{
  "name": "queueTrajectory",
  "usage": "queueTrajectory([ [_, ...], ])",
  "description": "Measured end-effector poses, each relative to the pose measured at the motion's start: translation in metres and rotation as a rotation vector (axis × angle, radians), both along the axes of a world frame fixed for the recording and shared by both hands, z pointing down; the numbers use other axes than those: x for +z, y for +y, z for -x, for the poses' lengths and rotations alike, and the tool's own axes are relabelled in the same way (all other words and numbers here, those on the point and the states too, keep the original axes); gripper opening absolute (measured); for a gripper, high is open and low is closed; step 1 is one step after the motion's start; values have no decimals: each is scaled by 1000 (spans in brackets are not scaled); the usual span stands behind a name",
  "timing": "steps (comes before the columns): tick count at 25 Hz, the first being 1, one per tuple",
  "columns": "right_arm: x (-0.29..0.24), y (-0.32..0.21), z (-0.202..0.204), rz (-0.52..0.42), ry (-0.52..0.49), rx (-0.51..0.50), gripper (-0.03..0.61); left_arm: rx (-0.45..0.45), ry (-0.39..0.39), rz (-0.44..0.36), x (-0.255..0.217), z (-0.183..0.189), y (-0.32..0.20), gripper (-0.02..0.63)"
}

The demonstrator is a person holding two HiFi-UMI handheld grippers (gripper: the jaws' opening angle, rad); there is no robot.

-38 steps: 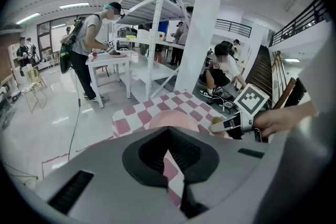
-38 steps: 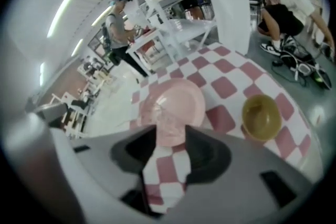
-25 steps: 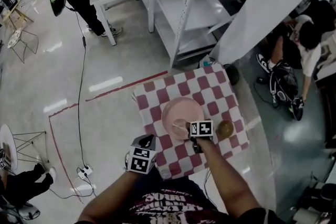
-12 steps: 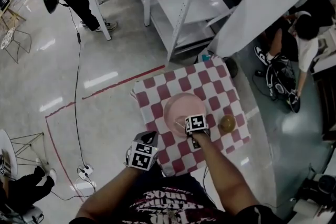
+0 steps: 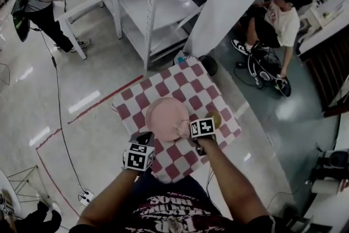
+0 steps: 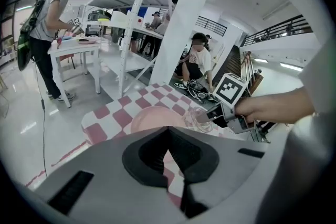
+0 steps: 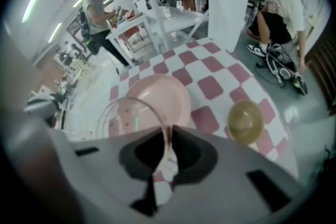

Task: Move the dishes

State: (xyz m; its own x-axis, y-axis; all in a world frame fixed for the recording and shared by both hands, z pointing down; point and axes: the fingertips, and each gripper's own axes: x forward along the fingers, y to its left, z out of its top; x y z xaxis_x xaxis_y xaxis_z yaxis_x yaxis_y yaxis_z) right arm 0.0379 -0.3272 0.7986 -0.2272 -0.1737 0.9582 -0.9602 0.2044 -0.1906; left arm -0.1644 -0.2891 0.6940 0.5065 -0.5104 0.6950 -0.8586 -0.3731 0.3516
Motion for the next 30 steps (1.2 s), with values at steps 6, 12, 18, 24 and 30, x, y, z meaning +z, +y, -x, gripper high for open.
queueTrajectory([
  [6, 11, 45, -84, 47, 23, 125, 49, -26, -7, -12, -2, -37, -2, 25],
  [12, 44, 72, -129, 94, 38, 87, 49, -75, -45, 29, 7, -54, 20, 25],
  [18, 74, 90, -137, 120, 45, 17, 49, -177, -85, 64, 10, -54, 48, 25],
  [24, 89, 79, -132, 63, 89, -101, 58, -301, -93, 62, 1, -58, 69, 25],
  [30, 76, 74, -128, 15, 36, -157, 109, -395, -114, 57, -6, -52, 99, 25],
])
